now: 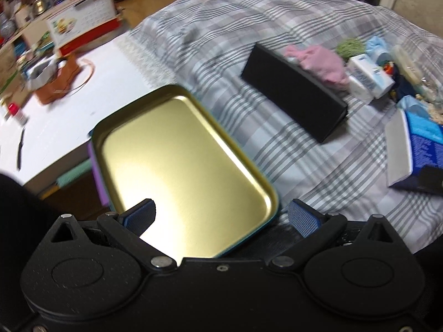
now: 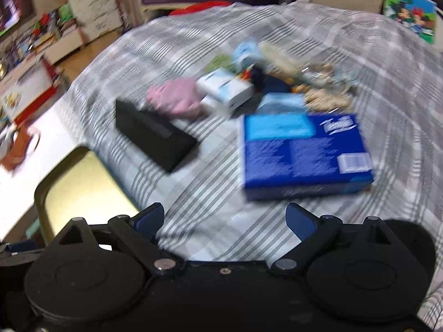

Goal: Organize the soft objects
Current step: 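Reach the right tool into the pile and grasp a blue face mask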

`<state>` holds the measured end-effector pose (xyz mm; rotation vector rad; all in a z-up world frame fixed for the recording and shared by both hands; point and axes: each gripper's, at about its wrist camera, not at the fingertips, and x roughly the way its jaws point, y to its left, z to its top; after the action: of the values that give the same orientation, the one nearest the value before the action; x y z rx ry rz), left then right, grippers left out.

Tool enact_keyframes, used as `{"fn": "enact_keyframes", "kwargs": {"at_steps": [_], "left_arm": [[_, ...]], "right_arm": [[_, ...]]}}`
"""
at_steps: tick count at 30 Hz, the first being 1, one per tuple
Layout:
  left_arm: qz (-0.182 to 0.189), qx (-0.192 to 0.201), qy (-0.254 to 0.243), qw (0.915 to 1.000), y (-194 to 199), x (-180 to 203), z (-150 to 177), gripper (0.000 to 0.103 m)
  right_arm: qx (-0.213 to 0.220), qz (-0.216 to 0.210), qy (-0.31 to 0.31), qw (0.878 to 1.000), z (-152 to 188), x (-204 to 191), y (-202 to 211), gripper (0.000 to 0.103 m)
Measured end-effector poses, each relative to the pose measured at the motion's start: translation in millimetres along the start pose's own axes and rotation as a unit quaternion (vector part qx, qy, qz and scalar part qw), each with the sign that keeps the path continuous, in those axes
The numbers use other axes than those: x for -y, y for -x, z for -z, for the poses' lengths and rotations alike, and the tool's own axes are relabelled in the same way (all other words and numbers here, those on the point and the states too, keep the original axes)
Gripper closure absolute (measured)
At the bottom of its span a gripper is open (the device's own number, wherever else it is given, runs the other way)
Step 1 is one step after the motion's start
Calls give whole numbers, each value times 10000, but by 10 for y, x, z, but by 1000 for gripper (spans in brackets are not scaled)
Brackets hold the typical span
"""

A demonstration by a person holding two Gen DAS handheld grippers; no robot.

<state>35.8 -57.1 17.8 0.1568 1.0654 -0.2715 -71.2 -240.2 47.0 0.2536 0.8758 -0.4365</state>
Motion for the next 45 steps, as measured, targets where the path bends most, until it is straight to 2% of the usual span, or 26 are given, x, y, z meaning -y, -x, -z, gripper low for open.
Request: {"fn": "enact_keyframes", "kwargs": {"at_steps": [6,11,15,20,24,32,38,45], "left_arm": [[175,86,-344,9992,-52,234,-265,5],[278,152,-522,9981,-104,394,-439,5],[375,109,-645,9972,-183,518,-517,5],[474,57,-788,9957,-261,656,-569,5],[524,44,-863,9949,-332,721,-610,5],[586,177,-884,9942,-413,695,-604,5],[668,245,-732,9948,-455,596,-618,5],[645,305,-510,9961,-516,547,-665,5]], "right_arm": [[270,406,-567,9972,-371,439,-61,10],[269,688,-1251,9894,-704,903,-184,12],[284,963,-1561,9826,-893,1197,-293,13],[79,930,-1806,9791,-1020,1393,-501,13],[-17,729,-1553,9852,-1044,1234,-632,13],[-31,344,-598,9976,-1079,712,-928,12],[-210,314,-273,9989,-1112,458,-1247,12],[-154,594,71,9981,-997,425,-1482,14]]}}
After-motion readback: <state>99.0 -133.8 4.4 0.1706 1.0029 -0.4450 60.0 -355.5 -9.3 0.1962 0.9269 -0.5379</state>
